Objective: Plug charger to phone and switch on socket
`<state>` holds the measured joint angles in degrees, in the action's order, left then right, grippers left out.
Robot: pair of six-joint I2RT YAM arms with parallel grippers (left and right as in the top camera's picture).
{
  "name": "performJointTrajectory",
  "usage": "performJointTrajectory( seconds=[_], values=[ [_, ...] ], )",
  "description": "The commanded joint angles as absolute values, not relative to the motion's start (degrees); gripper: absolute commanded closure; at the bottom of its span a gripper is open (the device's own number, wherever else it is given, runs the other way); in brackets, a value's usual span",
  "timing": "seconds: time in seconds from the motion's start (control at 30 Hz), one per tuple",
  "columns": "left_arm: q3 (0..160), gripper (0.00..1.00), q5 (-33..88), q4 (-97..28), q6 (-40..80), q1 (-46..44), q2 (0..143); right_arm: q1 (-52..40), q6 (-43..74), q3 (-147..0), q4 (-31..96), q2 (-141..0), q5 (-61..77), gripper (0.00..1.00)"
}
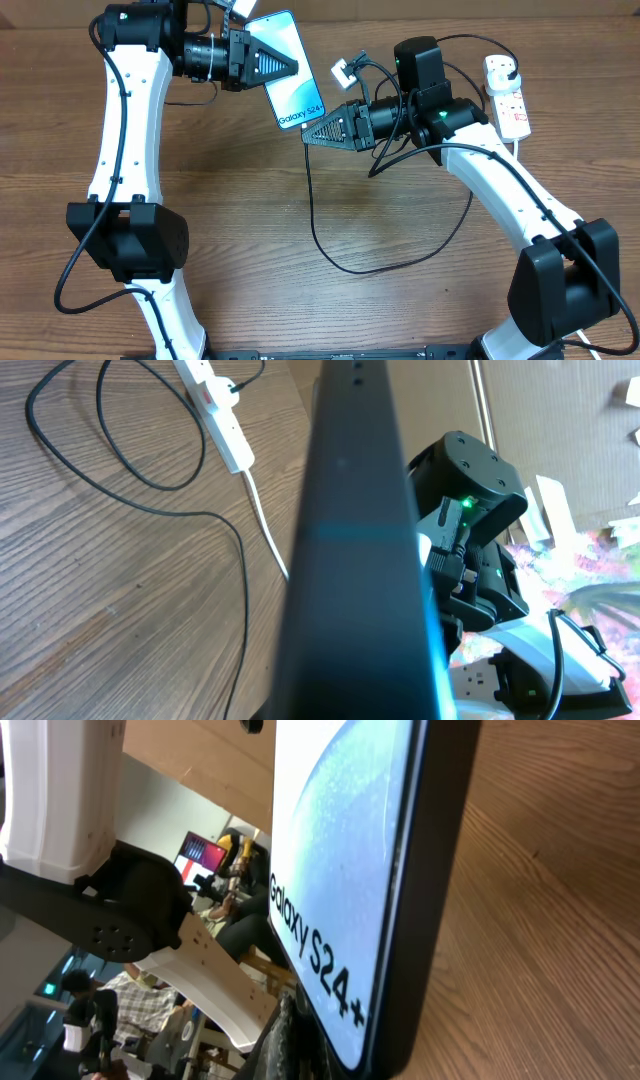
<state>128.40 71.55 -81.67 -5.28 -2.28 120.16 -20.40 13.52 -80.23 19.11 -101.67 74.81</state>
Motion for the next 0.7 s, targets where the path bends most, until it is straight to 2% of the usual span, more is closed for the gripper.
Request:
performJointTrajectory(
  seconds=[0.0, 0.67],
  values=[
    [129.5, 0.96, 73.0, -84.0, -9.5, -4.4, 120.6, -20.2, 13.5, -80.8, 17.6, -101.7, 73.6, 0.96],
    [129.5, 0.96, 71.4, -87.0, -13.1, -4.5, 120.6, -17.5, 13.5, -80.8, 18.5, -101.7, 73.6, 0.96]
  ],
)
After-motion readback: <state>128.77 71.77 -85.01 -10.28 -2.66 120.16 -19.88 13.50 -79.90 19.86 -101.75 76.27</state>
